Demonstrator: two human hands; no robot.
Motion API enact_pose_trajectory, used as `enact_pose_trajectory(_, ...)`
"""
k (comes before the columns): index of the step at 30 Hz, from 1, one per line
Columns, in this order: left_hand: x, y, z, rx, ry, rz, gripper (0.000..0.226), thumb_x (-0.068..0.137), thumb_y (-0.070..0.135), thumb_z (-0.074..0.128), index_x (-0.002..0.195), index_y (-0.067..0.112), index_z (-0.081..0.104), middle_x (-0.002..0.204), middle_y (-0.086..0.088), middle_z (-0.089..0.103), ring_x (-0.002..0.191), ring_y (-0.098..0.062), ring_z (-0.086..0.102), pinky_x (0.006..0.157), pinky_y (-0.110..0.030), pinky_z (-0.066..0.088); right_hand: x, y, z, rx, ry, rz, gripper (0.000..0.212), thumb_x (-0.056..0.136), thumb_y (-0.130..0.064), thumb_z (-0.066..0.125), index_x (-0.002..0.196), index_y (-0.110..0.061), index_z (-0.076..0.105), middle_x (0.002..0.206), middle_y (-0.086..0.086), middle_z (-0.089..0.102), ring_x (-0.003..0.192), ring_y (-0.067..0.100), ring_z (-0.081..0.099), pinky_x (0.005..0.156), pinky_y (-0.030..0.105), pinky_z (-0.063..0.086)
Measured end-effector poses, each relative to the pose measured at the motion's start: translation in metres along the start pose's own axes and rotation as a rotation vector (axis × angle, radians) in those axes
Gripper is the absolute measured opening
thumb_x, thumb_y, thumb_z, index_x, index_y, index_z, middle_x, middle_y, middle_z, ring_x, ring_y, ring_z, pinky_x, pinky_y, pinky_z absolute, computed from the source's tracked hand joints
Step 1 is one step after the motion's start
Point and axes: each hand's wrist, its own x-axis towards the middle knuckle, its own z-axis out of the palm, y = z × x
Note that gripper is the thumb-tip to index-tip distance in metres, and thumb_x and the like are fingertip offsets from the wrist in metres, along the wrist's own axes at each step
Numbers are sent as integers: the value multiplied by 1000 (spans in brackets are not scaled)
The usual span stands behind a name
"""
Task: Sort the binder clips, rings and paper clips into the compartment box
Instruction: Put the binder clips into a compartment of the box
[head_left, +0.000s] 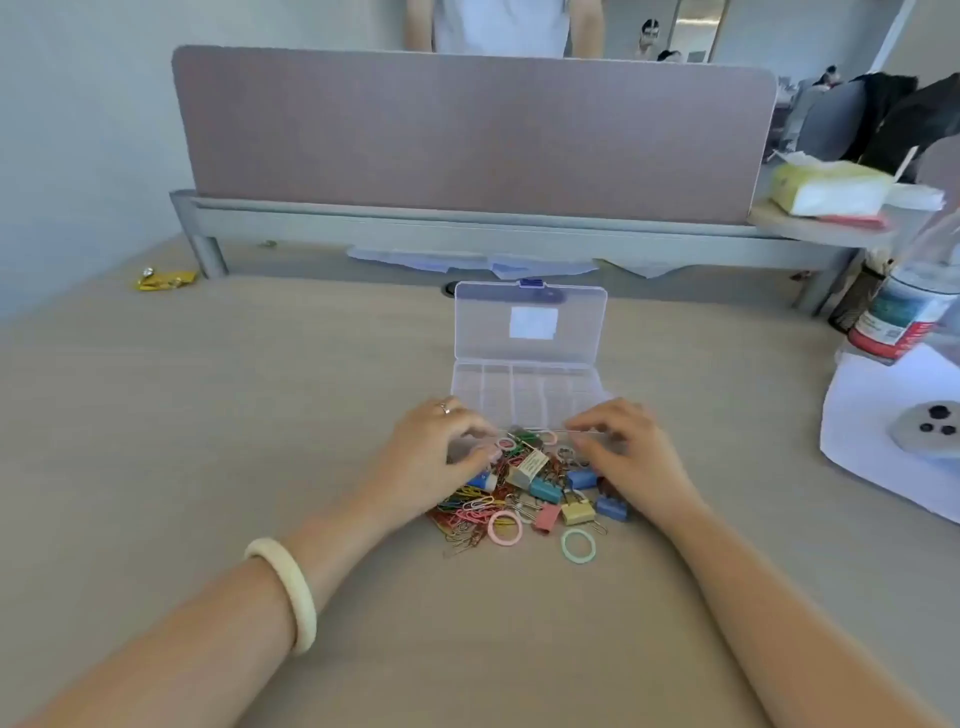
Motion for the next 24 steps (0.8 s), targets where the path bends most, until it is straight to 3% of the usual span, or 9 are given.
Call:
enact_pose_trajectory(3,-8,-5,2,7,-89,24,27,71,42,70,91,23,70,89,3,63,83,-9,52,75,-28,42,-5,-5,0,-30,-69,-34,15,82,-19,66,95,-26,70,97,-10,62,101,8,47,86,17,36)
enact_pose_trajectory(8,-1,-10,-8,-2,-205,27,22,72,32,74,91,21,70,92,8,59,86,-8,56,76,-26,44,-8,-1,13,-154,-201,-169,27,79,-25,64,105,-30,68,108,-18,57,109,12,44,94,7,27)
enact_pose_trajectory(12,10,-12,-7,6,-291,48,15,74,33,72,86,24,69,92,4,63,83,-8,56,75,-29,46,-8,4,14,-187,-197,-192,21,76,-36,64,97,-35,69,105,-31,52,108,7,42,95,17,31)
enact_pose_trajectory(16,17,-16,-6,-25,-351,19,12,74,31,72,83,25,68,88,10,61,80,-4,55,75,-25,46,-10,1,14,-105,-171,-141,5,79,-27,69,84,-30,69,101,-27,56,110,2,40,91,8,29)
enact_pose_trajectory(20,16,-15,-6,-116,-335,-38,18,70,33,75,70,42,60,84,12,62,70,-1,52,66,-20,44,-11,-1,14,-125,-188,-143,6,79,-29,68,85,-29,70,97,-29,55,109,-1,39,88,6,30)
enact_pose_trajectory(24,11,-11,-6,-252,-243,-166,13,67,42,74,72,33,66,76,4,68,59,-1,51,58,-21,41,-11,-4,12,-138,-231,-132,14,75,-35,71,89,-32,72,101,-27,53,109,2,38,89,4,28)
